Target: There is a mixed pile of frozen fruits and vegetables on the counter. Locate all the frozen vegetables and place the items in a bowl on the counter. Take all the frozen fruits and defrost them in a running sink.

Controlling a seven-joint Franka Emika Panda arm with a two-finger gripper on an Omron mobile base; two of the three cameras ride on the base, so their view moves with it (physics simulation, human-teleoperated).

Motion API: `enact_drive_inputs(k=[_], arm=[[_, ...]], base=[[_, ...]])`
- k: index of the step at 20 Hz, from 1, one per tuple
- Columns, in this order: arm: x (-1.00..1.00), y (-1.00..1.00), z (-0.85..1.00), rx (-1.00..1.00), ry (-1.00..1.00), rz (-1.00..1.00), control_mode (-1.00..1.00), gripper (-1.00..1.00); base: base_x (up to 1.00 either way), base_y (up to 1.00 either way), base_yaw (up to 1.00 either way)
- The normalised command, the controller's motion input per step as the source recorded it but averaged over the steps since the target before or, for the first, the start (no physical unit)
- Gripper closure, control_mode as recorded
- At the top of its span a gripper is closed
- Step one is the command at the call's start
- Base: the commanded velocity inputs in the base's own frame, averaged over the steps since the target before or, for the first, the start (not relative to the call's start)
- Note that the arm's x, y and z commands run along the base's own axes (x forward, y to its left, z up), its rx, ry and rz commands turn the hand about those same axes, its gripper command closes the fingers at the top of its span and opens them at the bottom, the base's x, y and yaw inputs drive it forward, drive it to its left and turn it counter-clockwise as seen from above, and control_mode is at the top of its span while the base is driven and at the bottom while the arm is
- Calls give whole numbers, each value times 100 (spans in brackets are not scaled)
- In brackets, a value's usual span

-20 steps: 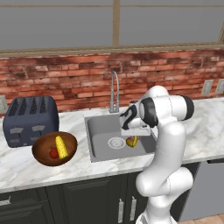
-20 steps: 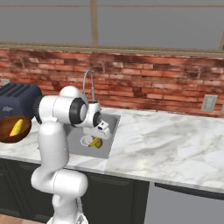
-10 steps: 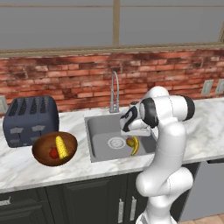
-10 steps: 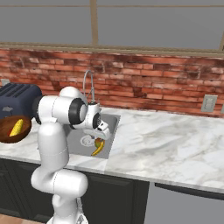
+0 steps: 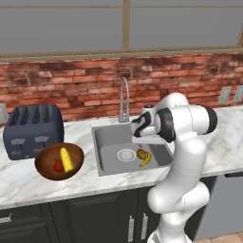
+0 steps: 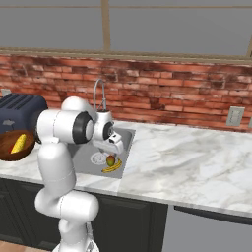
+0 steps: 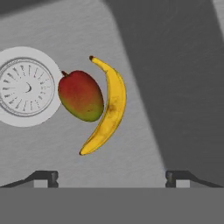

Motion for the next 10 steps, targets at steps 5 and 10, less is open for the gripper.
enact_drive_inputs(k=[5,10], arm=[[-30,0,37,0,0,1,-100,-100],[-26,1,42,0,1,5,-100,-100]], base=[[0,0,0],[0,0,0]])
